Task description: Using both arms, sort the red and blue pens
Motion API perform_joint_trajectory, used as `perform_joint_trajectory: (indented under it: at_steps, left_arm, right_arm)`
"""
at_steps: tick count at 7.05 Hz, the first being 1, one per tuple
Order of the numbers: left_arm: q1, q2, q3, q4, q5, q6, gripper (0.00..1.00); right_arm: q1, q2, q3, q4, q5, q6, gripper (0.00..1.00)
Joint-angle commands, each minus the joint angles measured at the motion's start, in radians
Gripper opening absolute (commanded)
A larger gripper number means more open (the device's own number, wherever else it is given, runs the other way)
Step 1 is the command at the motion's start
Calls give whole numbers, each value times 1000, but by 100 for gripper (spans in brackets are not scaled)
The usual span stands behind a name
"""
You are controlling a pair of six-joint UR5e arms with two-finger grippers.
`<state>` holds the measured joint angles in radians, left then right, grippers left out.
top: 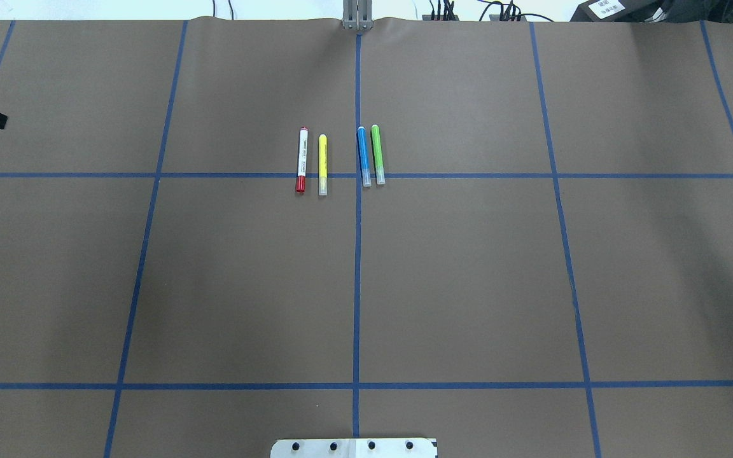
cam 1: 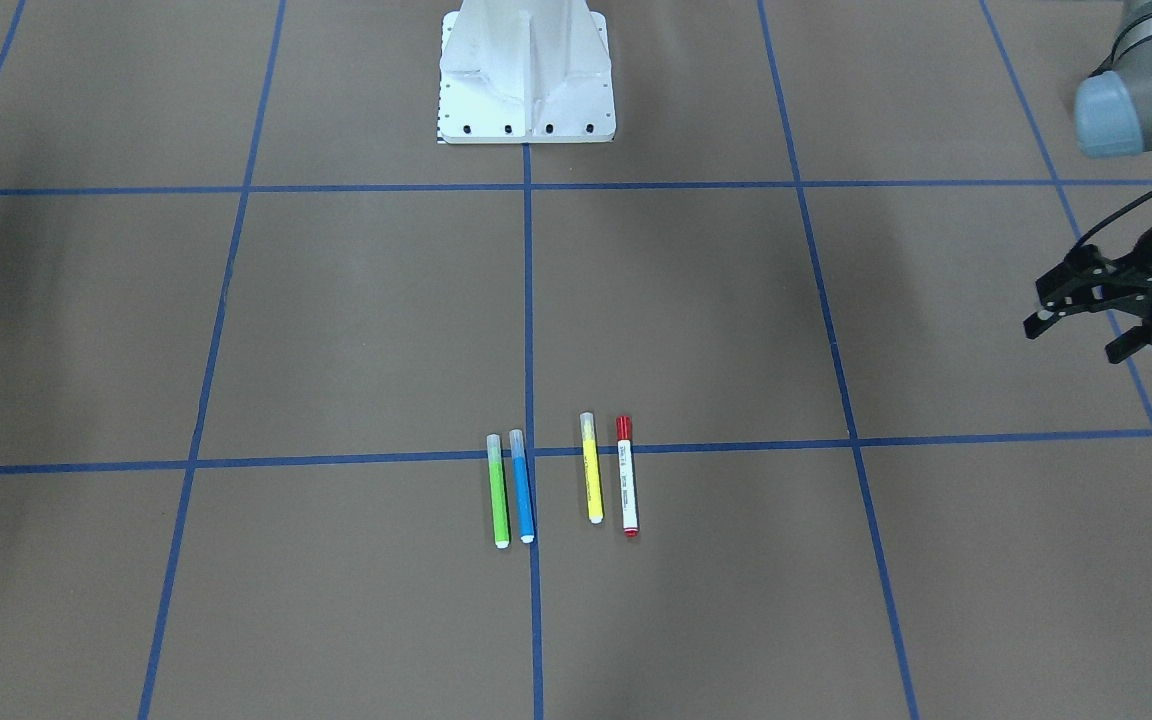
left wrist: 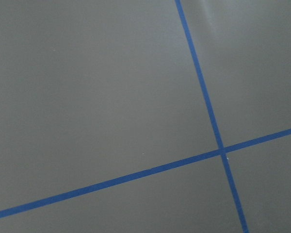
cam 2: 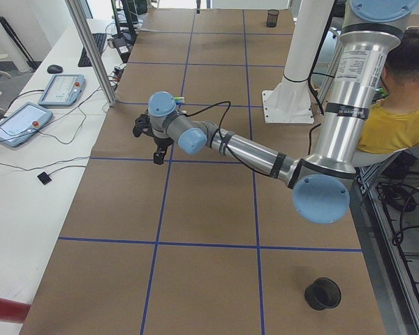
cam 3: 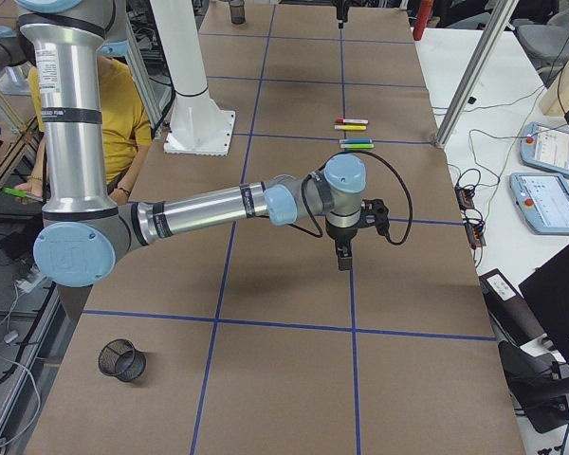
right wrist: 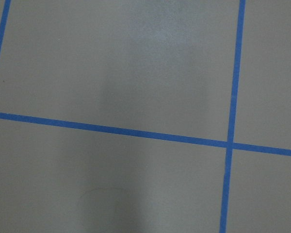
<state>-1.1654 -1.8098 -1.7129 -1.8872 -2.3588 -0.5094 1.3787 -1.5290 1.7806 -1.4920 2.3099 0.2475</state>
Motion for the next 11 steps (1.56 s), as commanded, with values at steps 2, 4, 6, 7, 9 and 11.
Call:
perform_joint_trajectory:
  at_steps: [2, 4, 6, 7, 9, 11]
  left_arm:
    - [241, -201, 58, 57, 82, -257, 100]
    - [360, -334, 172, 57, 182, -404, 100]
    - [386, -535, 397, 132, 181, -416, 100]
    - [391, -592, 438, 198, 181, -417, 100]
    - [420, -682, 548, 224, 184, -486, 96]
    - [443, -718, 604, 221, 185, -495, 67]
  right_arm:
    - [-26, 16, 2, 1, -1, 35, 100]
    - [-26, 16, -1, 1, -1, 35, 100]
    - [-27, 16, -3, 1, -1, 35, 100]
    - [-27, 16, -3, 1, -1, 35, 100]
    - [-27, 16, -3, 1, -1, 35, 100]
    - [-27, 15, -3, 1, -1, 35, 100]
